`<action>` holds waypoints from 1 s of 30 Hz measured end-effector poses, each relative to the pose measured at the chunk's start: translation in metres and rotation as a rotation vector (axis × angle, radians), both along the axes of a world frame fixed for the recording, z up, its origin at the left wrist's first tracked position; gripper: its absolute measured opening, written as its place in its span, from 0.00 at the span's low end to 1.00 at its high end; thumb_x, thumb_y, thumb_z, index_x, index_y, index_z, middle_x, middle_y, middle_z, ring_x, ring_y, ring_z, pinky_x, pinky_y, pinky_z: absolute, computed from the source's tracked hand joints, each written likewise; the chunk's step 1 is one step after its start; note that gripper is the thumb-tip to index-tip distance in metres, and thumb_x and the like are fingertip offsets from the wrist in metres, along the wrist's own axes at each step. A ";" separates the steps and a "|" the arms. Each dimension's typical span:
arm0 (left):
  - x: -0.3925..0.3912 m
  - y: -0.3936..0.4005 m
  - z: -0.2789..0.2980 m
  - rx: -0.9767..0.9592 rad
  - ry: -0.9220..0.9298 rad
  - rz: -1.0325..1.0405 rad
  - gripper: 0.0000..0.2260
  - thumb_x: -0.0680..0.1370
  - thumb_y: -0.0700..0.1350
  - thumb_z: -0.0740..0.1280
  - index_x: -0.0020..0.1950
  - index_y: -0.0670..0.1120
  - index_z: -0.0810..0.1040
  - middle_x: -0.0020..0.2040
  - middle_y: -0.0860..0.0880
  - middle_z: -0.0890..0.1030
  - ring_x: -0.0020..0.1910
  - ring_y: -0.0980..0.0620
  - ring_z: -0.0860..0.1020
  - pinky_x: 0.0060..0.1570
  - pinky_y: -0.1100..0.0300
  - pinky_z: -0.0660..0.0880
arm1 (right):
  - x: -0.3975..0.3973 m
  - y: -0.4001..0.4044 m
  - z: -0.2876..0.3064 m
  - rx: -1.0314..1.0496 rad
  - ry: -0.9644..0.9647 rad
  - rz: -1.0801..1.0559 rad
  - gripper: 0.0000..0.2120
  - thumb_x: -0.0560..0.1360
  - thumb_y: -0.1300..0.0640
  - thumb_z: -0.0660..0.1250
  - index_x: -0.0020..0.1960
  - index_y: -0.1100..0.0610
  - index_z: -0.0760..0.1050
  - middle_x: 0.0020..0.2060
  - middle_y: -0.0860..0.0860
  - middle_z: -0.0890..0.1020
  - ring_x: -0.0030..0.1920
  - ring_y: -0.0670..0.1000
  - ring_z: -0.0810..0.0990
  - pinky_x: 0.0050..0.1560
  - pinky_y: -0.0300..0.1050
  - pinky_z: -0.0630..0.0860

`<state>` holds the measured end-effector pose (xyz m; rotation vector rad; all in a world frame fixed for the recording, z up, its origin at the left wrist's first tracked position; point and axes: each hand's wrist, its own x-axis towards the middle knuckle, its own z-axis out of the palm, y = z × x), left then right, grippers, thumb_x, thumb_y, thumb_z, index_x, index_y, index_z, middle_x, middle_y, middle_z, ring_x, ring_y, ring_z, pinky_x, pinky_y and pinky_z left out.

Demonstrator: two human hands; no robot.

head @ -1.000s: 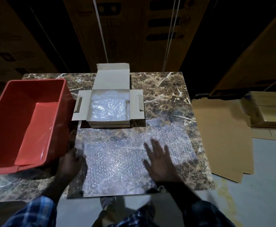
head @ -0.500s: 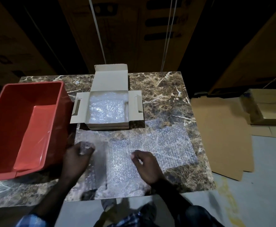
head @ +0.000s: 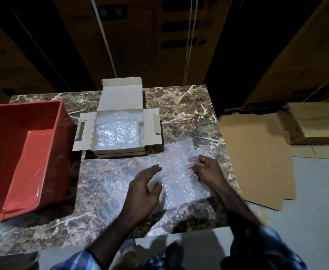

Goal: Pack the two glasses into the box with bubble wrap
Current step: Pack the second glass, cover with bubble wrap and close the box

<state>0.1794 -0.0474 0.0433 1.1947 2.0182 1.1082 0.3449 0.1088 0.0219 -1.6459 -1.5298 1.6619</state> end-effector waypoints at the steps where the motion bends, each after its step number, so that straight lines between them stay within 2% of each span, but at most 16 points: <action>1: -0.002 -0.001 -0.009 -0.001 0.095 -0.051 0.18 0.80 0.42 0.68 0.69 0.53 0.76 0.70 0.62 0.71 0.70 0.63 0.68 0.69 0.65 0.65 | 0.009 0.013 -0.003 0.037 -0.054 0.009 0.08 0.77 0.66 0.69 0.54 0.59 0.82 0.42 0.53 0.85 0.30 0.50 0.80 0.29 0.41 0.74; 3: -0.005 -0.002 -0.030 -0.083 0.248 -0.180 0.20 0.83 0.50 0.61 0.76 0.51 0.68 0.78 0.58 0.60 0.78 0.61 0.54 0.74 0.62 0.54 | 0.025 0.036 -0.011 0.117 -0.189 0.036 0.09 0.76 0.64 0.70 0.56 0.61 0.81 0.41 0.53 0.83 0.29 0.51 0.78 0.31 0.43 0.75; 5: -0.004 -0.004 -0.052 -0.191 0.368 -0.298 0.27 0.83 0.57 0.50 0.81 0.51 0.56 0.81 0.55 0.48 0.79 0.59 0.41 0.78 0.57 0.47 | 0.036 0.051 -0.020 0.156 -0.312 0.061 0.12 0.75 0.63 0.71 0.58 0.60 0.81 0.41 0.54 0.83 0.29 0.51 0.80 0.35 0.47 0.79; 8: 0.005 -0.005 -0.075 -0.325 0.507 -0.441 0.32 0.80 0.62 0.39 0.82 0.50 0.45 0.80 0.53 0.37 0.78 0.55 0.33 0.78 0.51 0.37 | 0.046 0.060 -0.031 0.174 -0.429 0.143 0.07 0.74 0.60 0.69 0.50 0.53 0.79 0.38 0.53 0.81 0.34 0.54 0.80 0.48 0.52 0.82; 10: 0.009 -0.007 -0.087 -0.367 0.598 -0.492 0.32 0.81 0.62 0.39 0.82 0.48 0.43 0.80 0.50 0.35 0.78 0.51 0.32 0.76 0.48 0.35 | 0.047 0.058 -0.037 0.202 -0.472 0.195 0.05 0.75 0.59 0.69 0.51 0.54 0.78 0.42 0.56 0.82 0.41 0.53 0.79 0.51 0.43 0.78; 11: 0.010 -0.009 -0.093 -0.389 0.625 -0.493 0.32 0.81 0.61 0.40 0.82 0.47 0.43 0.80 0.49 0.34 0.78 0.50 0.31 0.76 0.46 0.35 | 0.046 0.057 -0.038 0.229 -0.486 0.202 0.09 0.76 0.59 0.68 0.55 0.57 0.80 0.48 0.58 0.84 0.45 0.53 0.80 0.50 0.38 0.72; 13: 0.010 -0.013 -0.102 -0.400 0.653 -0.465 0.30 0.83 0.60 0.42 0.82 0.47 0.44 0.81 0.48 0.35 0.79 0.50 0.32 0.76 0.44 0.36 | 0.042 0.053 -0.038 0.301 -0.468 0.168 0.13 0.77 0.60 0.68 0.61 0.60 0.80 0.55 0.57 0.84 0.51 0.55 0.81 0.44 0.36 0.64; 17: 0.007 -0.017 -0.108 -0.370 0.668 -0.454 0.29 0.85 0.59 0.45 0.82 0.47 0.42 0.81 0.48 0.38 0.80 0.49 0.35 0.76 0.43 0.38 | 0.036 0.047 -0.034 0.390 -0.411 0.107 0.13 0.77 0.64 0.67 0.61 0.60 0.81 0.54 0.57 0.85 0.42 0.50 0.77 0.39 0.35 0.62; 19: 0.004 -0.018 -0.109 -0.384 0.681 -0.464 0.29 0.85 0.59 0.44 0.82 0.48 0.42 0.81 0.48 0.37 0.80 0.50 0.35 0.76 0.42 0.38 | 0.036 0.045 -0.036 0.402 -0.438 0.109 0.14 0.77 0.64 0.65 0.61 0.60 0.81 0.53 0.58 0.85 0.41 0.51 0.78 0.38 0.36 0.63; 21: 0.001 -0.019 -0.111 -0.401 0.684 -0.472 0.29 0.85 0.60 0.44 0.82 0.48 0.43 0.81 0.48 0.37 0.80 0.50 0.35 0.76 0.41 0.38 | 0.038 0.042 -0.040 0.410 -0.483 0.107 0.14 0.77 0.64 0.65 0.61 0.61 0.80 0.53 0.58 0.85 0.45 0.55 0.82 0.40 0.39 0.66; 24: -0.003 -0.019 -0.111 -0.407 0.700 -0.499 0.30 0.85 0.61 0.44 0.82 0.48 0.46 0.82 0.48 0.40 0.80 0.48 0.38 0.75 0.39 0.38 | 0.035 0.033 -0.042 0.451 -0.563 0.078 0.20 0.75 0.66 0.65 0.67 0.61 0.76 0.59 0.59 0.82 0.55 0.58 0.81 0.52 0.45 0.75; 27: -0.010 -0.017 -0.107 -0.376 0.703 -0.528 0.29 0.85 0.58 0.46 0.82 0.47 0.48 0.82 0.47 0.42 0.81 0.46 0.42 0.74 0.37 0.39 | 0.025 0.018 -0.041 0.675 -0.777 0.106 0.30 0.68 0.69 0.66 0.70 0.59 0.69 0.59 0.60 0.76 0.56 0.58 0.74 0.55 0.55 0.74; 28: -0.013 -0.017 -0.105 -0.345 0.717 -0.546 0.28 0.84 0.56 0.47 0.82 0.47 0.50 0.82 0.46 0.44 0.81 0.45 0.44 0.74 0.36 0.41 | 0.019 0.011 -0.040 0.745 -0.810 0.131 0.30 0.68 0.69 0.65 0.70 0.58 0.70 0.60 0.60 0.75 0.58 0.58 0.73 0.56 0.57 0.73; 30: -0.022 -0.015 -0.102 -0.301 0.730 -0.596 0.28 0.81 0.52 0.51 0.81 0.46 0.55 0.82 0.44 0.50 0.81 0.43 0.49 0.73 0.35 0.45 | 0.008 -0.008 -0.041 0.847 -0.762 0.253 0.24 0.71 0.66 0.65 0.67 0.58 0.73 0.62 0.60 0.74 0.59 0.58 0.73 0.59 0.57 0.73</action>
